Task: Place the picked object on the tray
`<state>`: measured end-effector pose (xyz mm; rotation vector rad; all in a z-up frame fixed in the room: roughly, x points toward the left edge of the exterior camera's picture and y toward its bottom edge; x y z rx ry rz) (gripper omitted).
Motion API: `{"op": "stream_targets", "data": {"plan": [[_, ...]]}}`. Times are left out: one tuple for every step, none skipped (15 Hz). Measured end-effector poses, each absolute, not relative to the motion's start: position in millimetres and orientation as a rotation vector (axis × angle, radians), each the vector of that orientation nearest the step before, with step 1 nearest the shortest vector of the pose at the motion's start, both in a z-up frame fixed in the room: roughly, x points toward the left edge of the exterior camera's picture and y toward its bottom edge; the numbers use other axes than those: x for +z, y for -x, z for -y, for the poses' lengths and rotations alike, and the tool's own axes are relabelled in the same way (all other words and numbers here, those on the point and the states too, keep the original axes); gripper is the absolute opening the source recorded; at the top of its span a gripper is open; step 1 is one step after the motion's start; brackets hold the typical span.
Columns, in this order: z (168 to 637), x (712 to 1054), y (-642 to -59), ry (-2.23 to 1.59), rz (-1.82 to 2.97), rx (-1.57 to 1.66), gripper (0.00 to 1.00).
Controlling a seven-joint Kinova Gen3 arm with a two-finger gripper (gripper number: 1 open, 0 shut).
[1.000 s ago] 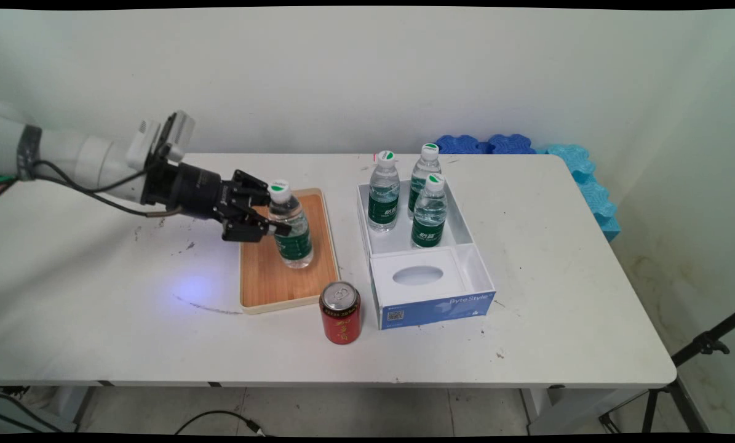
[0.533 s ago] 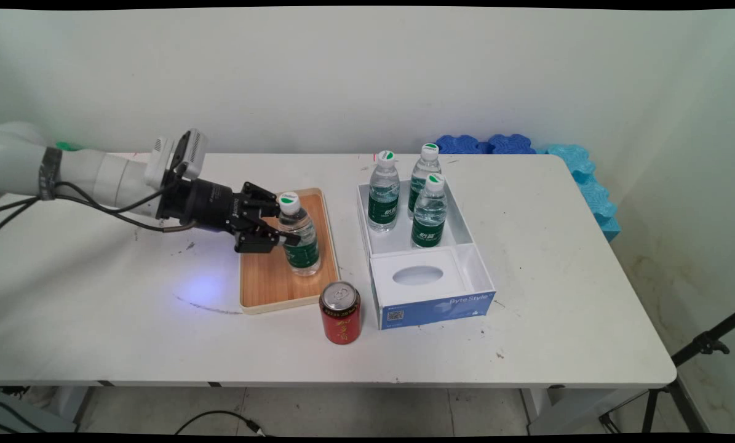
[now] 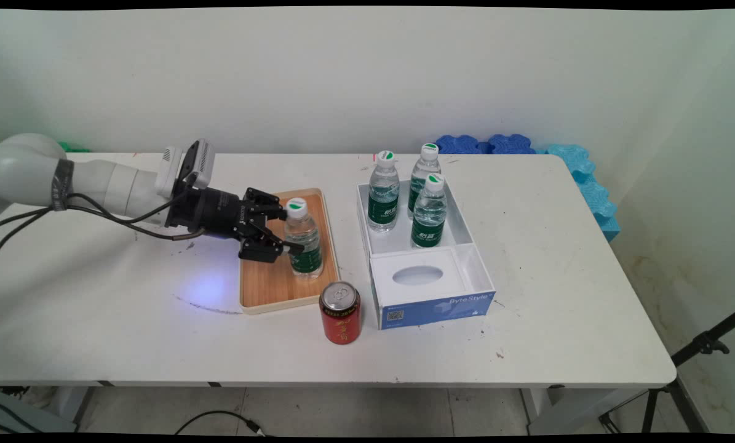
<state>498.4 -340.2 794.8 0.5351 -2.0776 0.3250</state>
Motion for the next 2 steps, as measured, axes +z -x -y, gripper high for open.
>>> {"op": "stream_targets", "data": {"plan": [[341.3,794.4,-497.1,-0.537,2.076,0.327,1.00],[341.9,794.4,-496.6,-0.541,2.074,0.328,1.00]]}}
